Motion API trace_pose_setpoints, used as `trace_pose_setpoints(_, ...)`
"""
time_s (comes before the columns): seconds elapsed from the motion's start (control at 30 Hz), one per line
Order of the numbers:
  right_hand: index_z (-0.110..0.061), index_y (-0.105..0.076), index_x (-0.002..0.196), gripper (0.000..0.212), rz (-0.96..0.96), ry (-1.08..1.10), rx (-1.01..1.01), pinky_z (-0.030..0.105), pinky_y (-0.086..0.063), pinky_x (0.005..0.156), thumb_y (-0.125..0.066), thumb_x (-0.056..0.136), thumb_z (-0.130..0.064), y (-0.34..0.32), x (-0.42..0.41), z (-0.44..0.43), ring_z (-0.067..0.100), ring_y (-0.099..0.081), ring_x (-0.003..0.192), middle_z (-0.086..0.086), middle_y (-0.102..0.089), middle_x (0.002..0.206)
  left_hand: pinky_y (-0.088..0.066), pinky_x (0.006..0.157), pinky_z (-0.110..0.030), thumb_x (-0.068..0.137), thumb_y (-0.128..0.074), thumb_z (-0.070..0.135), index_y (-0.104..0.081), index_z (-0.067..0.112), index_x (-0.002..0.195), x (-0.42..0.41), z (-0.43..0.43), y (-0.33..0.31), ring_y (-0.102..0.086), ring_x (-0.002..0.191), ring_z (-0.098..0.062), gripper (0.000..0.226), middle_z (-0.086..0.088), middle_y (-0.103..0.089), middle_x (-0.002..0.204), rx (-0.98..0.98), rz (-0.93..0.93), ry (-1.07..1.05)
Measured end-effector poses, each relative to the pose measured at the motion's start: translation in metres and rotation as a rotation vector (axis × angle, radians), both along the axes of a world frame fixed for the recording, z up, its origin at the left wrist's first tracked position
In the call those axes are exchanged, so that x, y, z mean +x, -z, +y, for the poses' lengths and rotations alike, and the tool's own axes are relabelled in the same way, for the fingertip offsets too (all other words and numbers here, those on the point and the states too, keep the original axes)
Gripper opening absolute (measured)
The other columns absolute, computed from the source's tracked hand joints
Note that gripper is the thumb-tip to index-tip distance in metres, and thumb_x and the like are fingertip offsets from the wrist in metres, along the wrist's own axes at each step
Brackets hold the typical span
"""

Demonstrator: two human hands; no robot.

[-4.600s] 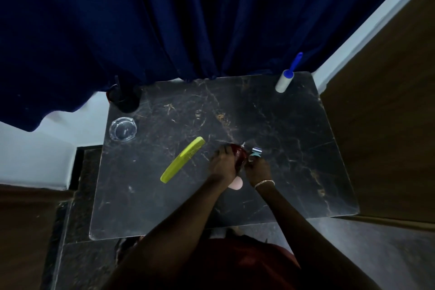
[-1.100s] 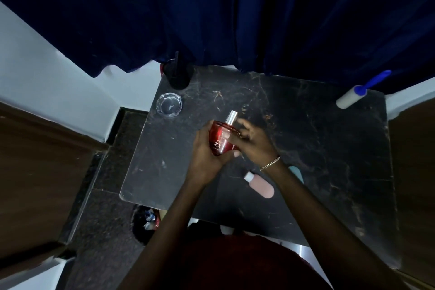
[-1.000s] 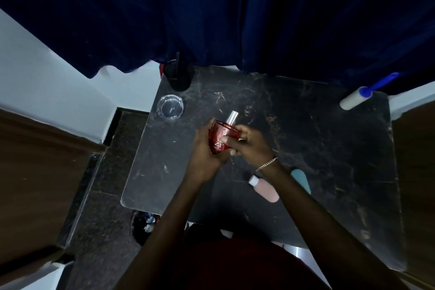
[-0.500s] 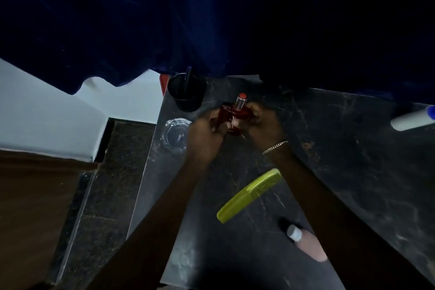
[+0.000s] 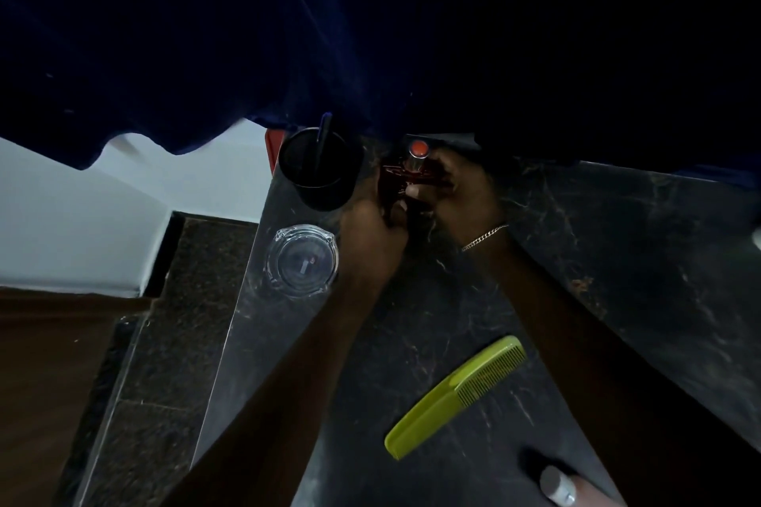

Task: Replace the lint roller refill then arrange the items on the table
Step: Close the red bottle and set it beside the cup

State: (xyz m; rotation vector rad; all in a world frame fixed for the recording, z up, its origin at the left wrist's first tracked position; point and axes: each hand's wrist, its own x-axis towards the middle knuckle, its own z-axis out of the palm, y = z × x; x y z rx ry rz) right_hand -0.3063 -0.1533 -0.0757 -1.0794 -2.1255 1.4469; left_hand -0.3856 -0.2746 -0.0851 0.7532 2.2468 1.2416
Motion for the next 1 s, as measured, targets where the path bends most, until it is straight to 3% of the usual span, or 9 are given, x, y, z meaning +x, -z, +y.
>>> trace_pose_setpoints(0.23,-0.020,-0.064,0.118,0.041,-0.021,-0.035,0.035,0.040,-0.055,0.098,-0.076,0.079,-0.012,0.003,-0.001,0.004,0.011,-0.068,0.105,-0.004,-0.073,0.112,-0.056,0.099,-0.037,0.093,-0.063,0.006,-0.059,0.017,0.135,-0.002,0.004,0.003,-0.068,0.113,-0.016,0.044,-0.003,-0.071,0.124,0.006,-0.016,0.010)
trace_pose_setpoints(0.4,-0.025,-0.062,0.119,0.042,-0.064,-0.070,0.096,0.033,-0.055,0.097,-0.076,0.079,-0.022,0.001,-0.002,0.005,0.003,-0.067,0.102,-0.013,-0.071,0.106,-0.055,0.100,-0.042,0.095,-0.064,0.011,-0.057,0.016,0.137,-0.002,0.004,-0.001,-0.068,0.115,-0.019,0.042,-0.005,-0.071,0.126,0.021,-0.039,0.011)
trace_pose_setpoints(0.53,-0.020,-0.057,0.129,0.051,-0.097,-0.083,0.093,0.041,-0.052,0.101,-0.075,0.081,-0.022,0.001,-0.001,0.004,0.015,-0.067,0.111,0.000,-0.071,0.120,-0.052,0.104,-0.045,0.098,-0.065,0.020,-0.054,0.016,0.140,-0.001,0.004,-0.005,-0.066,0.120,-0.023,0.044,-0.006,-0.069,0.129,0.010,-0.027,0.018)
trace_pose_setpoints(0.77,-0.020,-0.046,0.143,0.069,-0.108,-0.105,0.105,0.045,-0.047,0.108,-0.075,0.081,-0.020,-0.009,0.012,-0.001,0.021,-0.055,0.129,0.004,-0.058,0.139,-0.049,0.107,-0.043,0.100,-0.063,0.020,-0.050,0.013,0.147,0.008,-0.007,-0.017,-0.061,0.126,-0.026,0.050,-0.010,-0.064,0.137,0.013,0.034,0.026)
trace_pose_setpoints(0.83,-0.017,-0.043,0.146,0.074,-0.128,-0.102,0.139,0.040,-0.043,0.111,-0.077,0.081,-0.023,-0.012,0.020,-0.004,0.023,-0.051,0.132,0.007,-0.053,0.144,-0.048,0.106,-0.043,0.100,-0.062,0.019,-0.050,0.011,0.147,0.015,-0.013,-0.024,-0.060,0.126,-0.027,0.049,-0.011,-0.063,0.137,0.025,0.085,0.029)
trace_pose_setpoints(0.93,-0.017,-0.037,0.150,0.077,-0.165,-0.100,0.214,0.022,-0.033,0.108,-0.074,0.084,-0.030,-0.016,0.035,-0.012,0.020,-0.044,0.137,0.008,-0.045,0.151,-0.044,0.111,-0.043,0.102,-0.060,0.021,-0.046,0.009,0.150,0.026,-0.024,-0.034,-0.055,0.132,-0.030,0.052,-0.013,-0.058,0.144,0.000,0.140,0.049)
trace_pose_setpoints(1.0,-0.018,-0.033,0.152,0.077,-0.181,-0.110,0.258,0.022,-0.031,0.109,-0.070,0.087,-0.035,-0.021,0.049,-0.020,0.019,-0.039,0.141,0.008,-0.039,0.155,-0.038,0.118,-0.039,0.104,-0.057,0.024,-0.041,0.007,0.155,0.035,-0.033,-0.039,-0.048,0.140,-0.031,0.056,-0.015,-0.051,0.153,-0.042,0.172,0.069)
